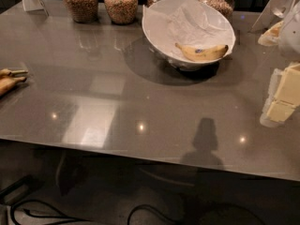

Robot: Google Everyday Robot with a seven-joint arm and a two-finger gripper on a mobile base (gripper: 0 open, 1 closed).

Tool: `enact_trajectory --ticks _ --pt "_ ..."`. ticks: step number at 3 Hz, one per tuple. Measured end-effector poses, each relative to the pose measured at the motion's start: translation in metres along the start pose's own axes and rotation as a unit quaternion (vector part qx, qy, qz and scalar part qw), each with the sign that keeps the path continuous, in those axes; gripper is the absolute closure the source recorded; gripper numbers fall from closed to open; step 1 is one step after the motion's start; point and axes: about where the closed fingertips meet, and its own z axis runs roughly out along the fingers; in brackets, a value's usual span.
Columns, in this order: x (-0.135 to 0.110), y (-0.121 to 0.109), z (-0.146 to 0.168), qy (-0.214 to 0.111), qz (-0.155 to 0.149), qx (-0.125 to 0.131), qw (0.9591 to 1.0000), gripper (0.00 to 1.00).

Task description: Pick banana from white bowl

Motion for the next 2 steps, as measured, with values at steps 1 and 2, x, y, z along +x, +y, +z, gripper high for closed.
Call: enact_trajectory --ticks 1,2 --pt "-0.0001 -0.0001 0.0000 0.000 0.000 0.000 1.0000 0.00" --pt "-0.0080 -0.0080 0.0043 -0.021 0.000 0.017 0.9996 0.00"
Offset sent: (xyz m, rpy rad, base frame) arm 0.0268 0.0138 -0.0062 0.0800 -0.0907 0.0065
